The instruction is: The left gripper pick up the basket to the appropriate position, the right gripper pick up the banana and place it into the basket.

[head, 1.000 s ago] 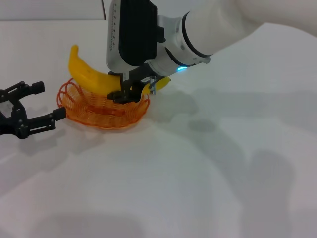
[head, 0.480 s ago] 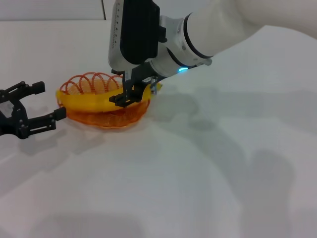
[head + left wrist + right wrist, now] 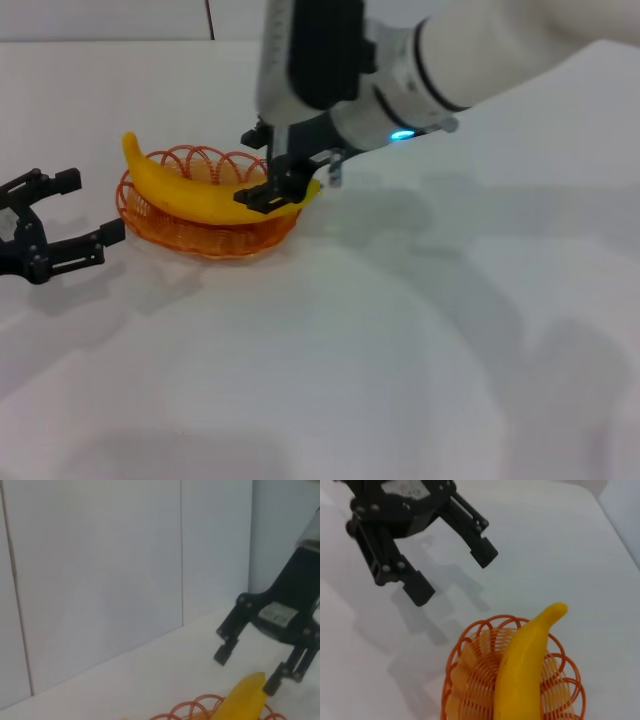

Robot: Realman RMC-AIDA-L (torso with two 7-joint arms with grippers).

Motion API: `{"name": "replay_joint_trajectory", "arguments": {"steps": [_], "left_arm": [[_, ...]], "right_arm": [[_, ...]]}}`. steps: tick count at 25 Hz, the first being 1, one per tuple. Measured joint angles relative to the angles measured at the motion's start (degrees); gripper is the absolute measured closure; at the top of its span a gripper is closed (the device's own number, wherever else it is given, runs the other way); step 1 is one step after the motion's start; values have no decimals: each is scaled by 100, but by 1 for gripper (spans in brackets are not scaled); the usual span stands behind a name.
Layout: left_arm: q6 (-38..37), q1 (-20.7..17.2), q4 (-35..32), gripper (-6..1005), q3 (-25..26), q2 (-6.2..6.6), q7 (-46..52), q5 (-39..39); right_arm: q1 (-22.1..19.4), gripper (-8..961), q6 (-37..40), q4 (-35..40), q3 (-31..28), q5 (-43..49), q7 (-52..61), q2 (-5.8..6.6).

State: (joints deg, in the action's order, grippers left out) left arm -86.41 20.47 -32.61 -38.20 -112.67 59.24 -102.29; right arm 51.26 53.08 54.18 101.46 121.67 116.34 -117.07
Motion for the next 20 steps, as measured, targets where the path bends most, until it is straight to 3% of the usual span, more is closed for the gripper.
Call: {"name": "replay_joint_trajectory", "arguments": {"steps": [6, 10, 20], "left_arm": [[2, -2, 0, 98, 6, 10, 0, 10], [2, -24, 0, 98, 6, 22, 0, 10], [-8, -32, 0, 99, 6, 13, -10, 14]], "right_arm": [[-501, 274, 427, 392, -481, -175, -430, -3], [-885, 275, 556, 590, -658, -662, -893, 6], [-1801, 277, 1531, 557, -1746, -2123, -2414, 12]]}}
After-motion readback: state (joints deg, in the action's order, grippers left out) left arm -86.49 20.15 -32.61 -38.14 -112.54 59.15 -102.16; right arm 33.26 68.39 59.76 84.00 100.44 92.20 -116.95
